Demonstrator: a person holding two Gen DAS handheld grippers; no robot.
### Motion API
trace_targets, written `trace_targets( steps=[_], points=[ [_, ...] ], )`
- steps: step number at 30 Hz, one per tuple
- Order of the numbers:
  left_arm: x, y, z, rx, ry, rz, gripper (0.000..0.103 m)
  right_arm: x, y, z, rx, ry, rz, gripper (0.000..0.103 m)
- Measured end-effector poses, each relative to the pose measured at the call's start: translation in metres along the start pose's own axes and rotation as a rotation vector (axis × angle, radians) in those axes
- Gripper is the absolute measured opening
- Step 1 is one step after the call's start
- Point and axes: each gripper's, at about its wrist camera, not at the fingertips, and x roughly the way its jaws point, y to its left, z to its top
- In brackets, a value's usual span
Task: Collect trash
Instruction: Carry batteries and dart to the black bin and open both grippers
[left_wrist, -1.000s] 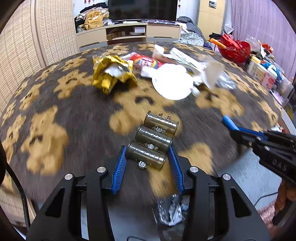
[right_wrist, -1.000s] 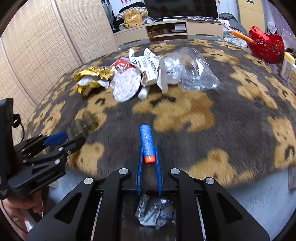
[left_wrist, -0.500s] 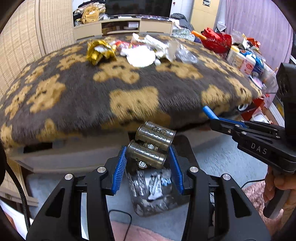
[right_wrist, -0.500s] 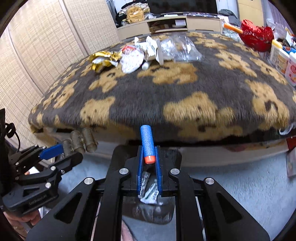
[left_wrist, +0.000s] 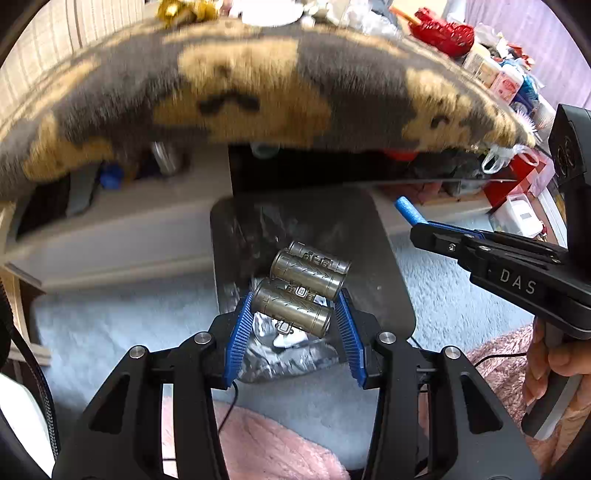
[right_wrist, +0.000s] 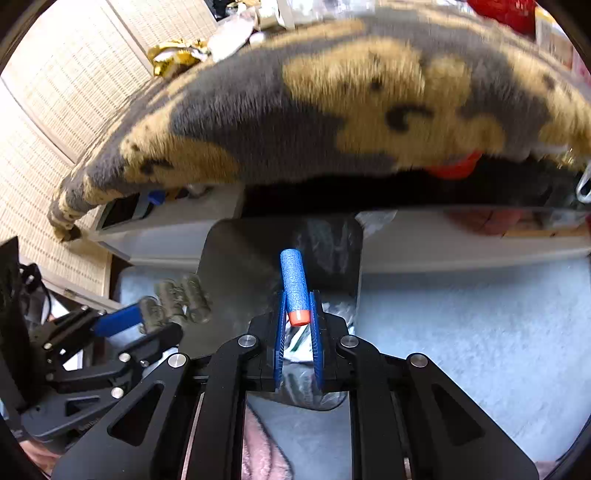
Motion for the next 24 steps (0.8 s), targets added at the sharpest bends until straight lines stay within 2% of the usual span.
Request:
trace_targets(
  steps=[5,15,17,18,19,22,23,24],
  points=[
    [0.023,0.006,-0.010,-0.032,0.062,-0.021,0.043,0.014,0.003,-0.005,-0.002,0.029,0.015,0.014],
    [0.027,0.010,-0.007,-0.048,0.071,-0.036,0.043,0.019,0.008,-0.001,-0.005,0.031,0.045,0.017],
    [0.026,0.009,-0.006,-0.047,0.071,-0.029,0.045,0.019,0.007,0.001,-0.002,0.026,0.029,0.027],
    [0.024,0.010,-0.005,-0.047,0.067,-0.025,0.052,0.017,0.004,0.001,0.004,0.021,0.027,0.046],
    [0.022,0.010,-0.005,-0.047,0.063,-0.021,0.060,0.015,0.003,0.001,0.012,0.013,0.027,0.054],
    [0.014,0.010,-0.003,-0.043,0.045,0.004,0.073,0.008,-0.001,0.004,0.021,-0.006,0.013,0.057],
    [0.011,0.010,-0.002,-0.043,0.037,0.010,0.077,0.006,-0.002,0.004,0.023,-0.012,0.004,0.061],
    [0.009,0.010,-0.002,-0.043,0.032,0.012,0.081,0.003,-0.004,0.005,0.028,-0.024,-0.013,0.070]
  ],
)
